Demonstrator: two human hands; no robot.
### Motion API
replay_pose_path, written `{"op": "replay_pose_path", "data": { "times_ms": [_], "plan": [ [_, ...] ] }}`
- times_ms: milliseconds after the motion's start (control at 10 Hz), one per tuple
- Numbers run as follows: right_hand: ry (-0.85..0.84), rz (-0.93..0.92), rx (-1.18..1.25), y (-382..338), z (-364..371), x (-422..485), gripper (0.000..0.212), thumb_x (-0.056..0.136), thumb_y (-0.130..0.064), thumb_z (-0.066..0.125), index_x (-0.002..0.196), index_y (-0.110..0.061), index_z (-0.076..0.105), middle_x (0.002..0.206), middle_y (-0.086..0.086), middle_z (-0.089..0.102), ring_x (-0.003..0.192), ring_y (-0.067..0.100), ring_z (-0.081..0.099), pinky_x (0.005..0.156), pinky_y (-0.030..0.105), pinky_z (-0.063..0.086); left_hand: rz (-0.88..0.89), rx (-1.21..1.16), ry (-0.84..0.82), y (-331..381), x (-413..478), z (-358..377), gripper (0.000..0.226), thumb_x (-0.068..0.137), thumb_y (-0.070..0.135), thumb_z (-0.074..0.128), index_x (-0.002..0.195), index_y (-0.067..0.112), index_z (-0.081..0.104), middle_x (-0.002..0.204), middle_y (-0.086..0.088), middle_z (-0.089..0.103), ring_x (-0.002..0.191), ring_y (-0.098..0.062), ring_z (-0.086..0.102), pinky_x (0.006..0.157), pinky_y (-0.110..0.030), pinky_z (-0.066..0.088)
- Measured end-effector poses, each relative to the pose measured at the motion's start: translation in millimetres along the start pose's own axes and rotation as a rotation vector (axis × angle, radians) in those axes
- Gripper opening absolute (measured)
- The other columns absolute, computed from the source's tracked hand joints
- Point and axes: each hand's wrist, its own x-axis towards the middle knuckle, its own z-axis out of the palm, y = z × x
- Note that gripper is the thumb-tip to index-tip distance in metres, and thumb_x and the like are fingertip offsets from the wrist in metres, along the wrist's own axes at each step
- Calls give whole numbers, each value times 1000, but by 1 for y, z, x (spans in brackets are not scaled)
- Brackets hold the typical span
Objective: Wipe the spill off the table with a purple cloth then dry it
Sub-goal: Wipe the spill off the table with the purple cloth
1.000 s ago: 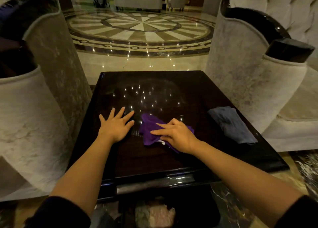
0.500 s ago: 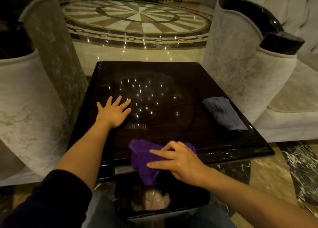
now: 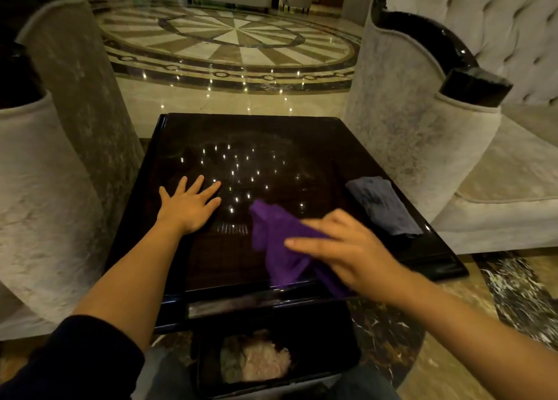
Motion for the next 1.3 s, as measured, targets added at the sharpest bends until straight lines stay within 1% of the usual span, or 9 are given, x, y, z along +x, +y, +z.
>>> {"op": "replay_pose_path", "data": {
  "times_ms": [200,300,400,500,600,800,1100,1200,1300],
  "plan": [
    [-2,296,-78,82,2,37,41,90,-7,52,129,-19,49,126,12,58,97,32,52,85,33,39,3,-3,14,-4,3,6,52,91,57,14,141,46,4,157,4,0,143,-27,-6,110,-61,-3],
    [-69,500,-55,134,24,46,47,94,-14,45,138,-27,34,135,7,50,107,26,45,86,24,29,4,-10,19,-4,4,7,52,91,57,15,141,47,4,157,4,-1,143,-26,-7,110,-60,-3],
    [-194,651,-12,160,42,45,51,94,-20,44,141,-29,25,143,7,41,119,28,38,99,33,30,11,-16,12,-4,3,5,52,91,56,16,141,47,5,157,4,-1,143,-27,-7,110,-61,-4],
    [-278,798,-6,177,57,44,54,91,-39,48,140,-29,29,147,9,33,130,31,29,109,42,25,12,-23,14,-2,3,3,52,92,56,17,141,46,5,157,4,-1,143,-27,-8,110,-60,-5],
    [-262,813,-127,178,69,44,58,89,-53,42,140,-30,29,144,7,32,126,30,31,104,42,31,18,-26,13,-2,4,3,52,92,56,17,141,46,5,157,3,-1,143,-27,-8,111,-59,-5],
    [-244,713,-178,158,78,41,56,89,-50,44,139,-29,30,141,6,33,123,28,33,103,37,31,7,-28,19,-2,5,5,52,91,57,17,141,47,7,157,4,1,143,-27,-6,111,-59,-5],
    [-223,316,16,55,85,18,48,85,-36,57,131,-25,47,128,7,47,106,22,42,95,31,36,-3,-11,21,0,-1,4,51,92,55,16,141,46,6,157,3,1,143,-28,-6,111,-59,-4],
    [-225,210,20,27,79,6,43,84,-33,60,125,-20,54,121,12,55,99,28,50,89,37,43,0,-8,14,0,-1,4,51,92,54,17,142,45,7,157,2,1,143,-28,-5,111,-59,-3],
    [-186,71,-68,6,74,-7,41,76,-29,69,114,-16,62,107,12,66,81,28,61,73,33,53,-7,-7,3,-1,1,4,51,92,54,17,142,45,6,157,3,1,143,-28,-5,111,-59,-3]
  ]
}}
